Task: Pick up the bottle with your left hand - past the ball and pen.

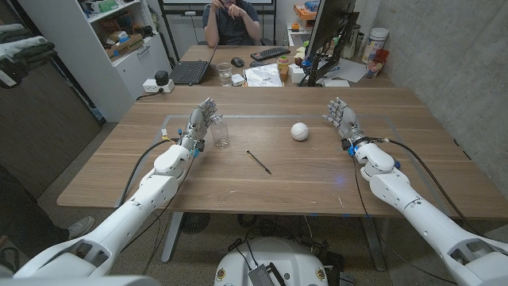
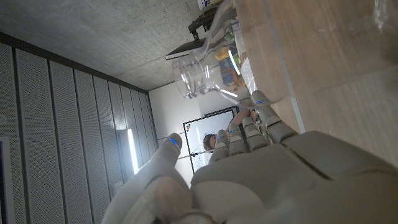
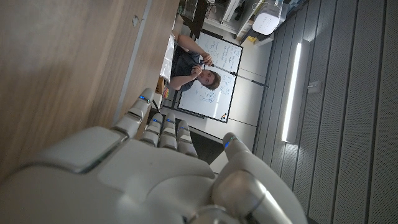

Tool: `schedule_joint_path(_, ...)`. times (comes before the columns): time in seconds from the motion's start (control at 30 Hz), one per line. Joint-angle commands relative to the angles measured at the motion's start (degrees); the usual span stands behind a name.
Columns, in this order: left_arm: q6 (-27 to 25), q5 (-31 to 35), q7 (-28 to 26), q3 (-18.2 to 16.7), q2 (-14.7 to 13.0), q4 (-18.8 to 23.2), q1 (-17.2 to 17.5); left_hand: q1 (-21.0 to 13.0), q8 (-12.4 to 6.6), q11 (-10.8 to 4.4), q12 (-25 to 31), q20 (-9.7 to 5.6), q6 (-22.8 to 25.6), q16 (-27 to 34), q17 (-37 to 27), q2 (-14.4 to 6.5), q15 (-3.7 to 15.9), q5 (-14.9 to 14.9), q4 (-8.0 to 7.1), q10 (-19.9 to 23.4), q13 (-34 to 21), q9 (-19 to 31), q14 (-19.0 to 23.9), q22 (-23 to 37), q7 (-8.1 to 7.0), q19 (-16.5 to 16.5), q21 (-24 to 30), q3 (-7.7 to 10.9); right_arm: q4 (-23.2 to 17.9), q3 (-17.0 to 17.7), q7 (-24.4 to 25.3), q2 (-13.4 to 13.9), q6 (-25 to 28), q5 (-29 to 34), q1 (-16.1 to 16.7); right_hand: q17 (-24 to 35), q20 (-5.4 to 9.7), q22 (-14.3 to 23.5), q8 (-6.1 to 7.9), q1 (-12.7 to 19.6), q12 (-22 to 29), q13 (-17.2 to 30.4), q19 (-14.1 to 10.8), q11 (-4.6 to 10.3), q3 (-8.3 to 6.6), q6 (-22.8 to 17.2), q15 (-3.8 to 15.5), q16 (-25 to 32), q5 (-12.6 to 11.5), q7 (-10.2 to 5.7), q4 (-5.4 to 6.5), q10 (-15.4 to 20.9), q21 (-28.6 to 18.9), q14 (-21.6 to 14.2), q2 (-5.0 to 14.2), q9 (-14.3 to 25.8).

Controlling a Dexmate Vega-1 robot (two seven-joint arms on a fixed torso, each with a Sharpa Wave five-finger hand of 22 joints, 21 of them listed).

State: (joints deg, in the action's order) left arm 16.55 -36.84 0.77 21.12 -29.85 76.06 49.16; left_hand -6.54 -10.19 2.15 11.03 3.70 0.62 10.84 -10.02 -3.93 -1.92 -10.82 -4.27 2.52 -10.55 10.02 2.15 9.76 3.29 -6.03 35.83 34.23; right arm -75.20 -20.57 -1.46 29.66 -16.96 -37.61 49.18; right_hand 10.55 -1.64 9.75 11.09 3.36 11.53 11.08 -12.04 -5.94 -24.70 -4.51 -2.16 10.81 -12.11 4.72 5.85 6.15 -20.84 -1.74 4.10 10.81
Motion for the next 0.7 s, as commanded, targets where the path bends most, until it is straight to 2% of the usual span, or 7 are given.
schedule_joint_path(0.03,0.58,1.08,-0.08,0.13,-0.56,0.82,0.38,-0.71,-0.23,0.25,0.24,-0.24,-0.06,0.32,-0.17,0.64,-0.13,-0.37,0.29,-0.06,-0.24,0.08,0.12,0.16,0.18,-0.45,0.07,0.13,-0.92,0.57,0.31,0.44,-0.26,-0.41,0.9,0.2,0.03,0.12,0.19,0.61,0.2,0.26,-0.39,-0.3,-0.37,-0.04,-0.27,0.36,-0.34,0.25,0.09,0.13,-0.17,-0.01,-0.31,0.14)
schedule_joint_path(0.1,0.33,1.63,-0.27,0.32,-0.89,1.13,0.29,-0.74,-0.2,0.19,0.19,-0.34,-0.16,0.31,-0.14,1.44,-0.02,-0.34,0.66,-0.16,-0.24,0.07,0.13,0.14,0.09,-0.56,-0.08,-0.21,-0.88,0.66,0.34,0.39,-0.49,-0.41,0.91,0.22,0.02,0.12,0.2,0.58,0.21,0.26,-0.41,-0.34,-0.34,-0.05,-0.28,0.38,-0.33,0.24,0.1,0.15,-0.13,-0.03,-0.34,0.14)
schedule_joint_path(0.17,0.23,2.47,-0.47,0.61,-1.27,1.31,0.13,-0.86,-0.13,0.06,0.13,-0.45,-0.48,0.22,-0.08,3.46,0.16,-0.36,1.59,-0.28,-0.23,0.05,-0.04,0.1,-0.03,-0.7,-0.51,-1.09,-0.96,0.73,0.33,0.39,-0.61,-0.48,1.0,0.23,0.02,0.12,0.19,0.53,0.19,0.26,-0.43,-0.35,-0.3,-0.05,-0.28,0.38,-0.32,0.24,0.12,0.14,-0.08,-0.02,-0.37,0.14)
schedule_joint_path(0.43,-0.45,5.79,-1.67,1.78,-2.56,2.14,-0.26,-1.85,0.04,-0.18,-0.07,-0.55,-1.77,0.1,-0.04,8.01,0.11,-0.99,4.04,-0.98,-0.23,0.05,-0.53,0.1,-0.58,-0.67,-1.85,-3.04,-0.35,0.92,0.1,0.28,-0.87,-0.81,1.17,0.25,0.0,0.12,0.2,0.43,0.21,0.26,-0.48,-0.21,-0.21,-0.08,-0.25,0.38,-0.3,0.29,0.15,0.2,0.03,-0.01,-0.43,0.14)
schedule_joint_path(0.7,0.82,9.37,-1.8,2.96,-3.53,1.54,-0.96,-3.94,0.09,-0.22,-0.19,-0.42,-3.47,-0.04,-0.05,10.63,-0.37,-1.79,6.31,-1.79,-0.24,0.09,-1.15,0.14,-1.31,-0.49,-3.04,-3.95,0.07,0.96,-0.15,0.2,-1.18,-0.85,1.06,0.28,0.0,0.13,0.21,0.32,0.2,0.27,-0.52,-0.24,-0.11,-0.11,-0.17,0.41,-0.29,0.24,0.19,0.21,0.17,-0.06,-0.49,0.14)
